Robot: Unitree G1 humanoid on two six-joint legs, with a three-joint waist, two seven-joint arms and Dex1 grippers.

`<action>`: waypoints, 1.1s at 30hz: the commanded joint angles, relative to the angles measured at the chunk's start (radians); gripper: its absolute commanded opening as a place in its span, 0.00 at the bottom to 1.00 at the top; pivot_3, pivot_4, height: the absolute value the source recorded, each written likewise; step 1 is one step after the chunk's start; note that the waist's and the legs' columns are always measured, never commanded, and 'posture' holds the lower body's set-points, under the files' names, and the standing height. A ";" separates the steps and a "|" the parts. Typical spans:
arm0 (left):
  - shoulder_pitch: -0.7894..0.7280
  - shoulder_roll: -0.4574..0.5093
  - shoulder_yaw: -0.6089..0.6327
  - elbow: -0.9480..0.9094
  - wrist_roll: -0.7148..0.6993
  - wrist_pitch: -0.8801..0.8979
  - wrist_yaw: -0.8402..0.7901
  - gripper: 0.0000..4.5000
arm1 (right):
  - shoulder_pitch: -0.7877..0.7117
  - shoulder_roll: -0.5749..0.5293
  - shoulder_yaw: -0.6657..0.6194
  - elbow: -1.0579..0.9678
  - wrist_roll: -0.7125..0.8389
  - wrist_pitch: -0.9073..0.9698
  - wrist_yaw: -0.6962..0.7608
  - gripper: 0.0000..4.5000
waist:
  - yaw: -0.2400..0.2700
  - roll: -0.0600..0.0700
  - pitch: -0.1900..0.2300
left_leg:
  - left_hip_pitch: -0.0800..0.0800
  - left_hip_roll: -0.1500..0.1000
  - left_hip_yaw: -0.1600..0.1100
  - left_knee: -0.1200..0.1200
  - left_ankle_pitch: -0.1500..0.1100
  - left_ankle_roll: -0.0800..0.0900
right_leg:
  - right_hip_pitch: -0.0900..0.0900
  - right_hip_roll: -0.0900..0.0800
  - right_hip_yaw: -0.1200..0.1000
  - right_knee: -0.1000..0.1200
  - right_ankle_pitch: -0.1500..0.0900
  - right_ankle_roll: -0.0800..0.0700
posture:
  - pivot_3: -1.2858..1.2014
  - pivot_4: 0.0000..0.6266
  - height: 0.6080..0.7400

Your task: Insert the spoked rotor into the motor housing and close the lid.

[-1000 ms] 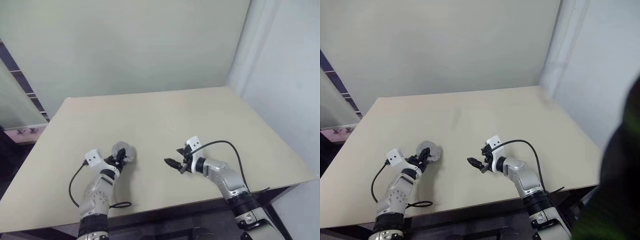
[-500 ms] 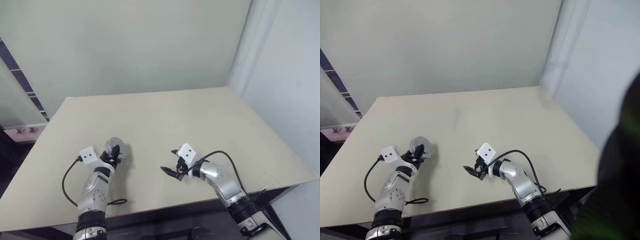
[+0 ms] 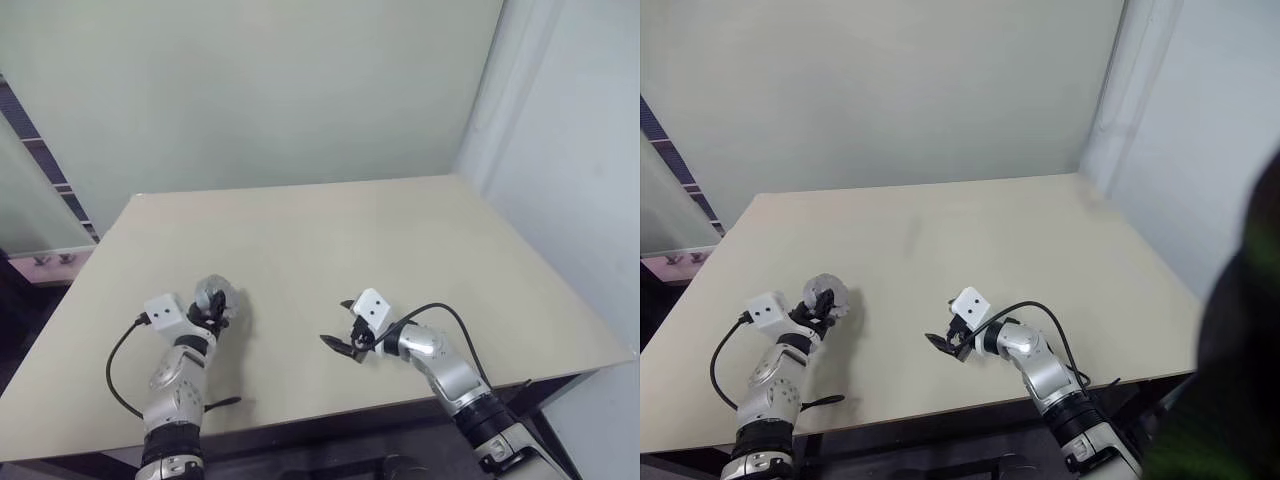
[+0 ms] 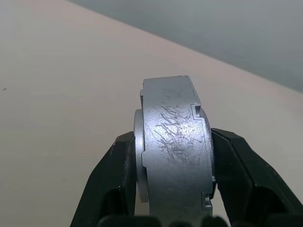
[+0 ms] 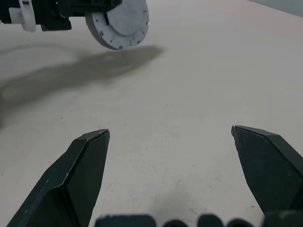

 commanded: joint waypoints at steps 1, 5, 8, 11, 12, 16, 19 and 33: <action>-0.020 0.030 0.008 -0.015 0.025 -0.018 0.026 0.64 | -0.013 0.005 -0.009 -0.028 -0.001 -0.018 0.003 1.00 | 0.000 0.000 0.000 | 0.000 0.000 0.000 0.000 0.000 0.000 | 0.000 0.000 0.000 0.000 0.000 0.000 | 0.52 0.00 1.00; -0.014 0.040 0.000 -0.002 0.047 -0.002 0.044 0.94 | -0.020 0.006 -0.011 -0.019 -0.002 -0.019 0.003 1.00 | 0.000 0.000 0.000 | 0.002 0.000 0.000 0.000 0.000 0.000 | 0.001 0.000 0.000 0.001 0.000 0.000 | 0.52 0.00 1.00; 0.005 0.046 0.004 -0.029 0.063 -0.006 0.070 1.00 | -0.024 0.005 -0.015 -0.013 -0.003 -0.022 0.002 1.00 | 0.001 0.000 0.000 | 0.001 0.000 0.000 0.001 0.000 0.000 | 0.001 0.000 0.000 0.002 0.000 0.000 | 0.52 0.00 1.00; 0.044 0.060 0.006 -0.092 0.069 -0.009 0.068 1.00 | -0.023 0.003 -0.020 -0.013 -0.002 -0.022 -0.002 1.00 | 0.001 0.000 0.000 | 0.001 0.000 0.000 0.002 0.000 0.000 | 0.002 0.000 0.000 0.001 0.000 0.000 | 0.52 0.00 1.00; 0.069 0.070 0.006 -0.136 0.065 -0.003 0.055 1.00 | -0.022 0.001 -0.025 -0.014 -0.001 -0.021 -0.004 1.00 | 0.000 -0.001 0.000 | 0.001 0.000 0.000 0.002 0.000 0.000 | 0.001 0.000 0.000 0.001 0.000 0.000 | 0.52 0.00 1.00; 0.151 0.101 0.025 -0.293 0.032 0.046 0.034 1.00 | -0.016 -0.008 -0.043 -0.018 0.005 -0.017 -0.010 1.00 | 0.000 -0.001 -0.001 | 0.001 0.000 0.000 0.001 0.000 0.000 | 0.001 0.000 0.000 0.002 0.000 0.000 | 0.52 0.00 1.00; 0.193 0.116 0.039 -0.376 0.010 0.088 0.029 1.00 | -0.014 -0.014 -0.055 -0.016 0.009 -0.018 -0.011 1.00 | 0.001 -0.001 -0.001 | 0.002 0.001 0.000 0.002 0.000 0.000 | 0.001 0.000 0.000 0.003 0.000 -0.001 | 0.52 0.00 1.00; 0.283 0.189 -0.211 -0.733 -0.049 0.288 -0.238 1.00 | 0.024 -0.100 -0.221 -0.150 0.090 0.227 -0.033 1.00 | 0.001 0.000 0.000 | 0.004 0.001 0.001 0.009 0.000 0.000 | 0.007 0.000 0.001 0.002 -0.001 -0.002 | 0.52 0.00 1.00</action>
